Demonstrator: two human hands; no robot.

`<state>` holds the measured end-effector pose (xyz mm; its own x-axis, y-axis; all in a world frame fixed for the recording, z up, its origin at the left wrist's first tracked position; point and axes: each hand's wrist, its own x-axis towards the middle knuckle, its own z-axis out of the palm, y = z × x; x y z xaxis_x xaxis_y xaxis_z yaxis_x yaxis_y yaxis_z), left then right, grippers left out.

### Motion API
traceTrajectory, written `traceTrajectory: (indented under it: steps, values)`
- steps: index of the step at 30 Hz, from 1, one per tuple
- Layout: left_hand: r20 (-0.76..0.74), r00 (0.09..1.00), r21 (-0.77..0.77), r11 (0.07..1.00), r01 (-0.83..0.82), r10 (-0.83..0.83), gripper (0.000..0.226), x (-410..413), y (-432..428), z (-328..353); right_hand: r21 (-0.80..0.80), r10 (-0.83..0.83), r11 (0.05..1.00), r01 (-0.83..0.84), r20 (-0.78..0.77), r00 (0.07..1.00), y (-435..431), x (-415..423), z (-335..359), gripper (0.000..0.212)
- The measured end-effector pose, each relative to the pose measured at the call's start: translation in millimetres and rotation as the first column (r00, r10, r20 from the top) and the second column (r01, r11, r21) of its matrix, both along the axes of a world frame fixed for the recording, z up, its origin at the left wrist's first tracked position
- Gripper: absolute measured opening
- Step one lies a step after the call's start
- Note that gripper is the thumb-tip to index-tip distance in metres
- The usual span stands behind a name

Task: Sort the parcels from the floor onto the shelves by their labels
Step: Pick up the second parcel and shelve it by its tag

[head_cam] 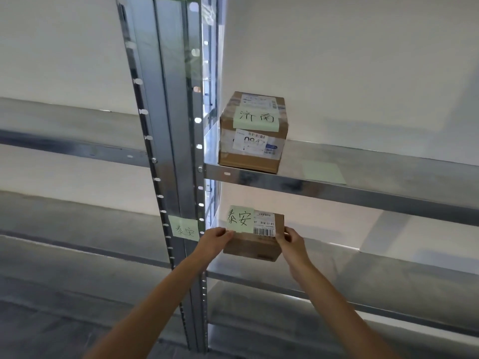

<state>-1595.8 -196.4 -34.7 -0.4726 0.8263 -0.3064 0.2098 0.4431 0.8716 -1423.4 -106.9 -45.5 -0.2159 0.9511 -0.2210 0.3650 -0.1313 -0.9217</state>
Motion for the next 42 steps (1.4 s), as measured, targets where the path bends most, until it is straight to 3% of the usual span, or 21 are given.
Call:
traceTrajectory:
  steps: [4,8,11,29,37,42]
  values:
    - [-0.059,0.998,-0.073,0.997,0.002,-0.007,0.024,-11,17,-20,-0.068,-0.033,0.997,0.036,0.043,0.999,14,-18,-23,0.034]
    - [-0.005,0.996,-0.123,0.988,-0.091,0.091,0.021,-13,36,-43,-0.098,-0.026,0.995,0.033,0.079,0.997,29,-32,-48,0.033]
    - [0.072,0.979,-0.163,0.971,-0.176,0.19,0.03,-10,50,-55,-0.116,-0.027,0.992,0.039,0.101,0.995,36,-37,-58,0.036]
    - [0.17,0.927,-0.186,0.935,-0.303,0.335,0.035,-28,76,-101,-0.167,0.003,0.986,0.017,0.121,0.993,51,-48,-99,0.047]
    - [0.069,0.954,-0.18,0.944,-0.276,0.292,0.034,-24,77,-102,-0.13,0.03,0.991,-0.011,0.146,0.989,51,-45,-98,0.041]
    - [-0.056,0.961,-0.132,0.952,-0.277,0.272,0.04,-21,76,-88,-0.117,0.007,0.993,0.017,0.198,0.98,46,-40,-84,0.05]
